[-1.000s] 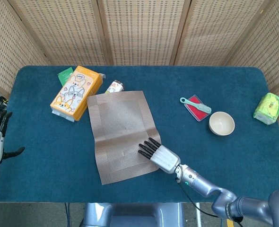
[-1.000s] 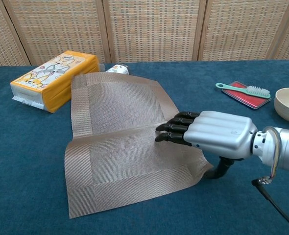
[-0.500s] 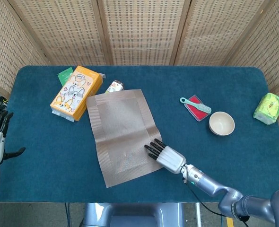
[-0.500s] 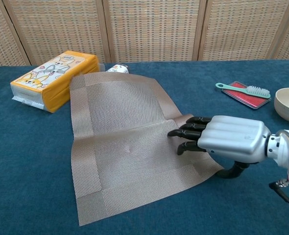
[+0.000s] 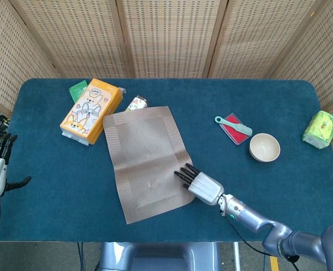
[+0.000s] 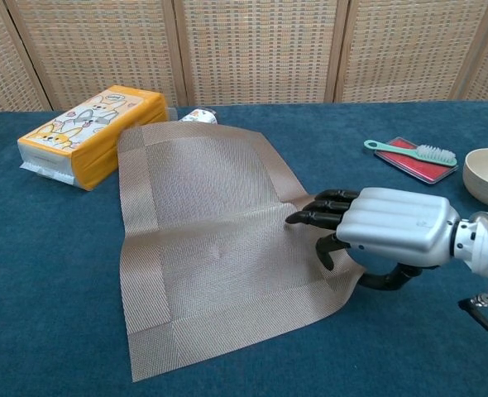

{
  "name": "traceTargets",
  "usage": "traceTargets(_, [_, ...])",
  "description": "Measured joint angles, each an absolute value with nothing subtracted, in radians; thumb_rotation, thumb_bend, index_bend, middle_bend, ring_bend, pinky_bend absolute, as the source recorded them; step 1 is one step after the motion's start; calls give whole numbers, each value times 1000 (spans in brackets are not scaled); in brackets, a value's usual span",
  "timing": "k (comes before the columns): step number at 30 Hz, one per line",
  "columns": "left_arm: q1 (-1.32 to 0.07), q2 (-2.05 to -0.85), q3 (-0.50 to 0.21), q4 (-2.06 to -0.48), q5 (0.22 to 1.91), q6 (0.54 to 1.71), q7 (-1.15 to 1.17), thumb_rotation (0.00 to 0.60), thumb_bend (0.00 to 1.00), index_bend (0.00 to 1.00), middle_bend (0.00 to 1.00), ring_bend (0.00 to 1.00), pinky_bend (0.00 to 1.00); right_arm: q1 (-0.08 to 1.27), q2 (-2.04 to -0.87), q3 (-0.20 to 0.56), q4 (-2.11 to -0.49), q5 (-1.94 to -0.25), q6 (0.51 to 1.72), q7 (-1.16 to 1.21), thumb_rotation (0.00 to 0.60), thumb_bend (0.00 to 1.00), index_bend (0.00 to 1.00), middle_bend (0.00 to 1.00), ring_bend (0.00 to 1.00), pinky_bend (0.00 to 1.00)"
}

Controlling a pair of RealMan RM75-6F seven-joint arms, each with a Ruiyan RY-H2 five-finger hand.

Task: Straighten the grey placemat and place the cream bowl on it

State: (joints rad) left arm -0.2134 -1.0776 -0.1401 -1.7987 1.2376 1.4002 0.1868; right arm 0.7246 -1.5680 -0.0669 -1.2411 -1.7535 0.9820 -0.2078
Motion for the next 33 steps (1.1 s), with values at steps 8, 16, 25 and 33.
traceTargets(8, [-212, -1076, -140, -1800, 1240, 1399, 185, 600, 0, 0, 0, 0, 0, 728, -1574, -88, -1224, -1780, 1013, -142, 600, 634, 652, 0, 0, 0])
traceTargets(16, [-212, -1077, -140, -1799, 1239, 1395, 187, 600, 0, 0, 0, 0, 0, 725, -1566, -108, -1218, -1824, 1074, -117, 600, 636, 656, 0, 0, 0])
traceTargets(25, [-214, -1081, -142, -1796, 1234, 1392, 195, 600, 0, 0, 0, 0, 0, 689, -1439, -199, -1230, -1957, 1229, -128, 600, 637, 660, 0, 0, 0])
traceTargets(33, [-216, -1088, -136, -1803, 1243, 1392, 213, 600, 0, 0, 0, 0, 0, 612, -1257, -285, -1168, -2047, 1387, -205, 600, 639, 660, 0, 0, 0])
